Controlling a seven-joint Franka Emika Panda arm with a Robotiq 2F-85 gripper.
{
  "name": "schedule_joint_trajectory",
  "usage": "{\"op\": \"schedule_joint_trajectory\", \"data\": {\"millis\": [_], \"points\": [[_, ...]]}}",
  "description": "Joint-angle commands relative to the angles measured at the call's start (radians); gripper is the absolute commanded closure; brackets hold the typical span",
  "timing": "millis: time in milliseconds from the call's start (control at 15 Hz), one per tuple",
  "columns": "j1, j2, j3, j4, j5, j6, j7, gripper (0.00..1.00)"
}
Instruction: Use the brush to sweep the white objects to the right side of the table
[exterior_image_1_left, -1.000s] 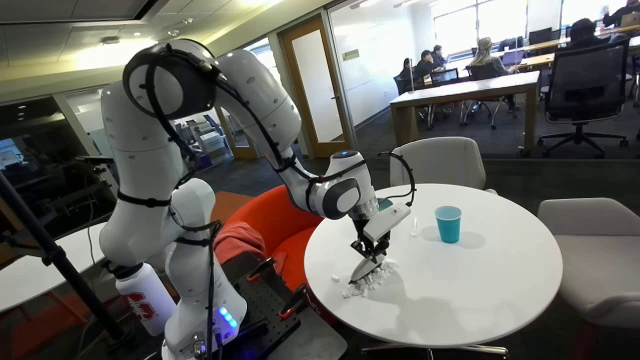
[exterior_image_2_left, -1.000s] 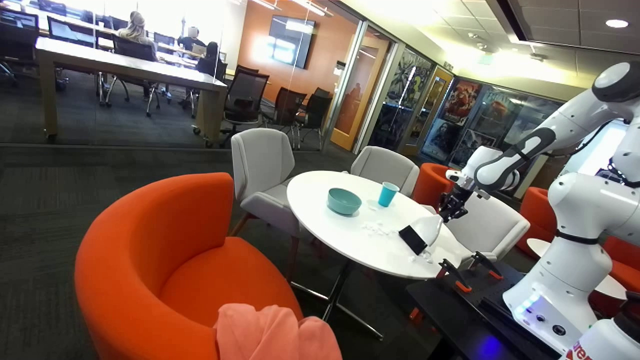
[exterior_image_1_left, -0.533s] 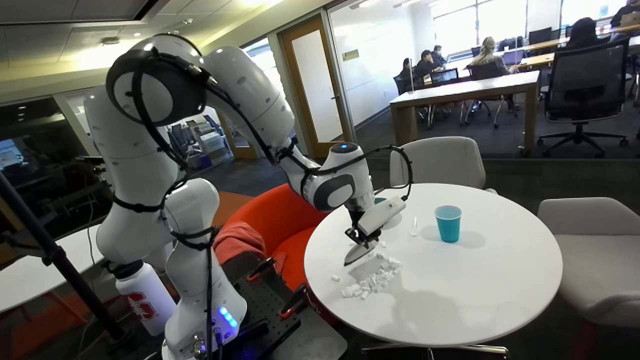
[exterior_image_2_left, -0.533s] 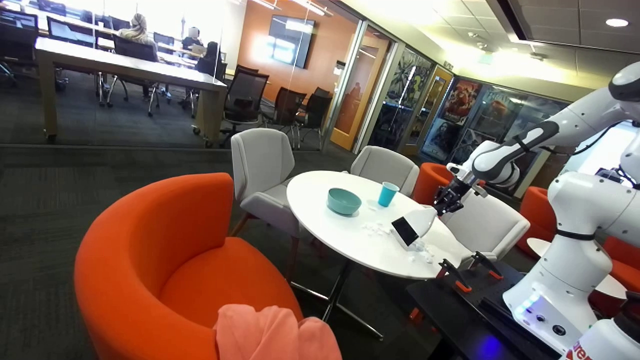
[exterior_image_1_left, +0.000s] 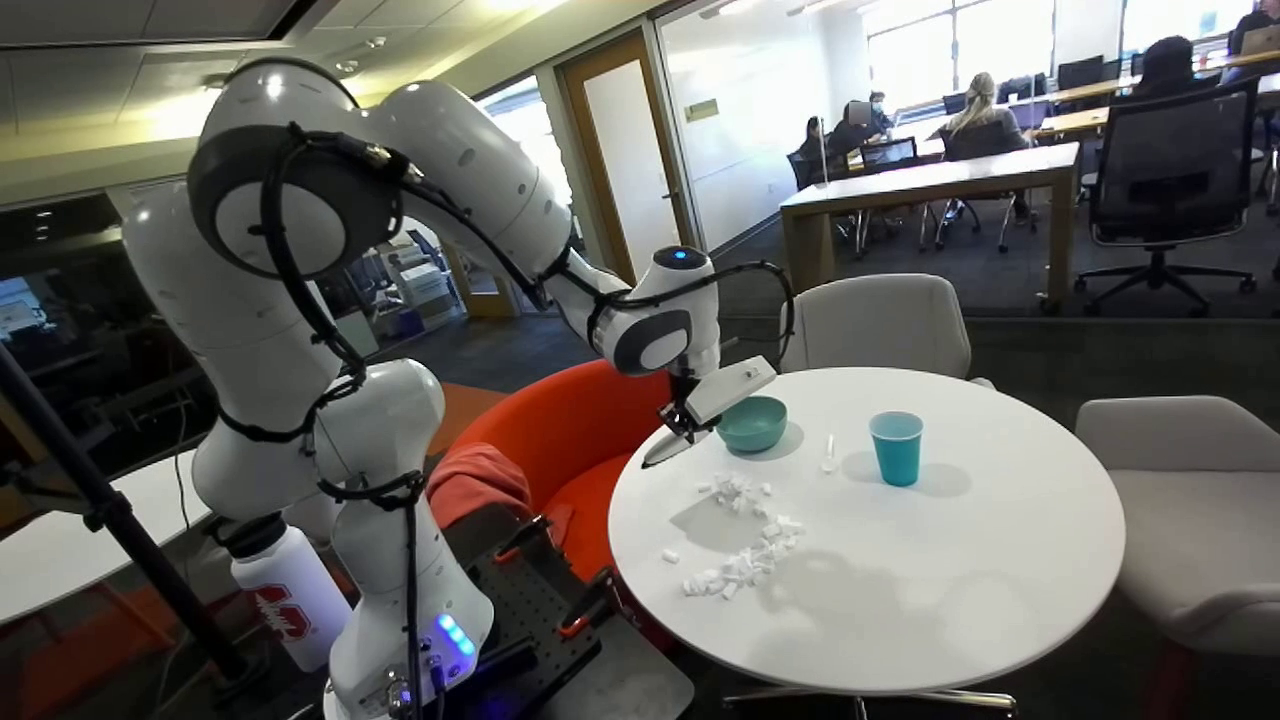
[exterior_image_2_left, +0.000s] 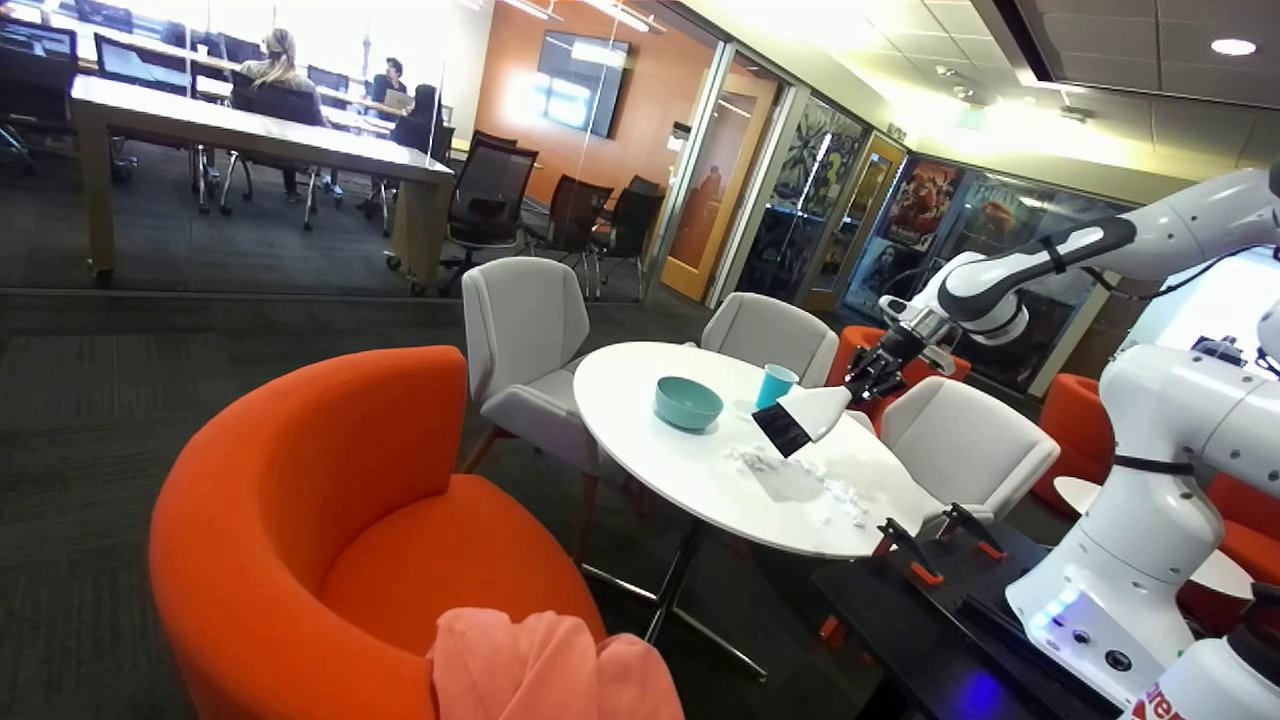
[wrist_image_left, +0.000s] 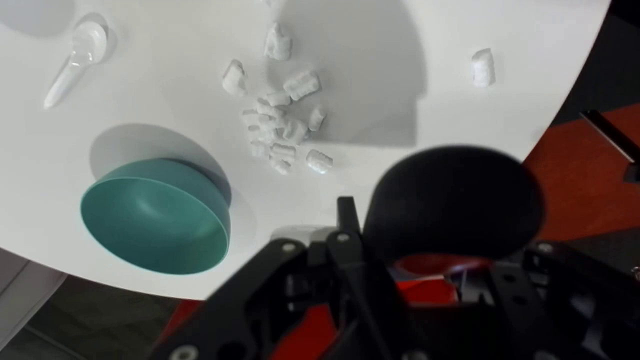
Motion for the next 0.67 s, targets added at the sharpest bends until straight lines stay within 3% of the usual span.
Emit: {"op": "schedule_joint_trajectory", "data": {"millis": [0,200,333,600], "points": [[0.08,-0.011,-0.027,-0.011,-0.032,0.041,0.081,0.86],[0.207,0.01,-0.094,-0.024,-0.083,0.11,0.159,0.86],[0.315,0.033,-0.176,-0.024,-0.147,0.193,0.227,0.86],[0.573,0.061,-0.405,0.009,-0.227,0.323,0.354,0.86]]}}
